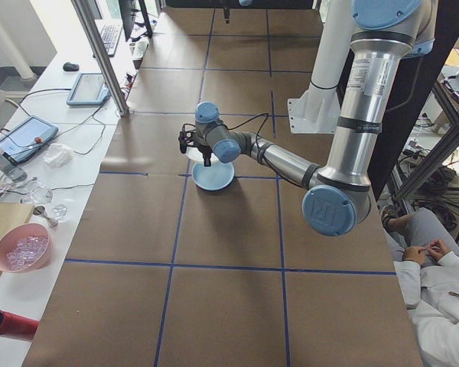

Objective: Stack plate in center

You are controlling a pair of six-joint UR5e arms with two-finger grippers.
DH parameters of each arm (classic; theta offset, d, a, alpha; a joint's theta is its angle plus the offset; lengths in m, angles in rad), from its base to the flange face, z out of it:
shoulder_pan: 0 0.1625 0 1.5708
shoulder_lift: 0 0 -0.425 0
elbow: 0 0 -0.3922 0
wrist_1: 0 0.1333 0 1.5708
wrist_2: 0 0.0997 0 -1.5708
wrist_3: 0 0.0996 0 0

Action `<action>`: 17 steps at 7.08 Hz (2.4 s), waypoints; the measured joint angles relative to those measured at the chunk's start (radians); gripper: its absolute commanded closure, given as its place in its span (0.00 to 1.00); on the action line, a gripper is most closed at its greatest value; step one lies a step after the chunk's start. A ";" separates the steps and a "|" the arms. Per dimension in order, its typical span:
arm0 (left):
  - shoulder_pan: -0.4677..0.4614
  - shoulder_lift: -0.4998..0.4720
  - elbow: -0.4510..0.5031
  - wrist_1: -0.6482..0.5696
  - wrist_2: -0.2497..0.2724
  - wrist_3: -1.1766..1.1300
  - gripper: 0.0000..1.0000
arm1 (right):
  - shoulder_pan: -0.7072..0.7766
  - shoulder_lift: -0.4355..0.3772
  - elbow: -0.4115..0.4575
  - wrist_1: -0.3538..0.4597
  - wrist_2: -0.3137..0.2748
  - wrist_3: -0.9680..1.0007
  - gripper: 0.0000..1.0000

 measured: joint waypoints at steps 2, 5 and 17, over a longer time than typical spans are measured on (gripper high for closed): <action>-0.035 0.041 0.001 -0.002 -0.009 0.074 1.00 | 0.000 0.000 0.000 0.000 0.000 0.000 0.00; -0.045 0.066 0.000 -0.004 -0.011 0.093 1.00 | 0.000 0.000 0.000 0.000 0.000 0.000 0.00; -0.036 0.045 0.046 -0.010 -0.046 0.081 1.00 | 0.000 0.000 -0.001 0.000 0.000 0.000 0.00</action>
